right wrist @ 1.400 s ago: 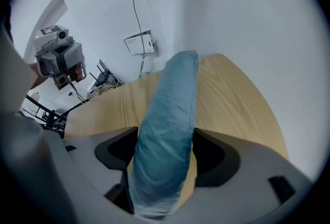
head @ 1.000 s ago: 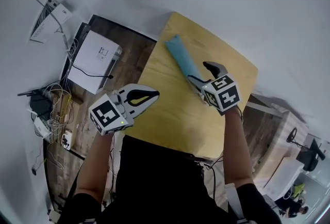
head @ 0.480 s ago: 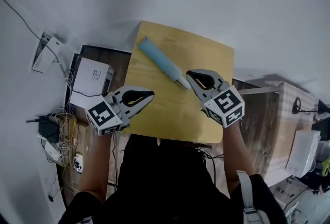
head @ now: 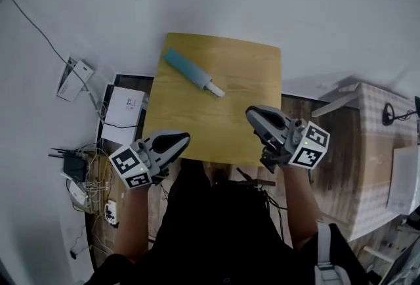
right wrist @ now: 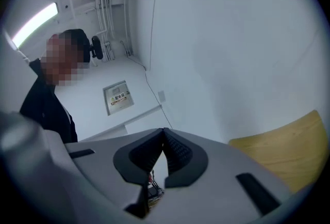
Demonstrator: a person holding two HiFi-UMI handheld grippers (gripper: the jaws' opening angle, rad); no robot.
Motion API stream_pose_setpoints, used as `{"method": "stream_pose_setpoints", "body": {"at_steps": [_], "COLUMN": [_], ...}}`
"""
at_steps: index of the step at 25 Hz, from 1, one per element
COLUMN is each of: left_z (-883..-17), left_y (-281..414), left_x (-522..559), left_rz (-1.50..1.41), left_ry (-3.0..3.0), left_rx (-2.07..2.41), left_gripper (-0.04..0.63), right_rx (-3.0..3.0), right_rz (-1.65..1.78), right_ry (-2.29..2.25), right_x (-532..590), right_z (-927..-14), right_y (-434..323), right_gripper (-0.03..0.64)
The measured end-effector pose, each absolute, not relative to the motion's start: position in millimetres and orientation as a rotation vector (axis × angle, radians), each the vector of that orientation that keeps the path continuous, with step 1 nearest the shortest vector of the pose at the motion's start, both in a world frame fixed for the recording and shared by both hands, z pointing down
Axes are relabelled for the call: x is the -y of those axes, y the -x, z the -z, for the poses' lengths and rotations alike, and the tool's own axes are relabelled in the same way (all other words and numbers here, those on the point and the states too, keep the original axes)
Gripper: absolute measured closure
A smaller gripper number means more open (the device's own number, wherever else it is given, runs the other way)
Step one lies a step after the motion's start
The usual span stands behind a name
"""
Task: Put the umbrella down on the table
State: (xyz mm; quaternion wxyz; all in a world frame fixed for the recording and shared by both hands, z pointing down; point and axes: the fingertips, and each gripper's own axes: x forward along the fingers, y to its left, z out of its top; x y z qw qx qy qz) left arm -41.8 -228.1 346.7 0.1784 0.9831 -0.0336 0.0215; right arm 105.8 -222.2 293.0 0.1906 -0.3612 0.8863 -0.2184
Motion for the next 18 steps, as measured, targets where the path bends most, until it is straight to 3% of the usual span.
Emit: {"method": "stream_pose_setpoints", "body": {"at_steps": [10, 18], "left_z": [-338, -316], "left_y": [20, 19], "left_x": [147, 113], "left_rz": [-0.094, -0.063], "left_ry": [-2.805, -2.853], "left_rx": [0.063, -0.007], "left_gripper": [0.584, 0.584], "right_rx": [-2.496, -2.599], "right_rz": [0.520, 0.452], "right_ry": [1.082, 1.198], "right_x": [125, 78], "right_z": [-304, -312], "right_y": [-144, -131], "right_gripper": [0.598, 0.598]}}
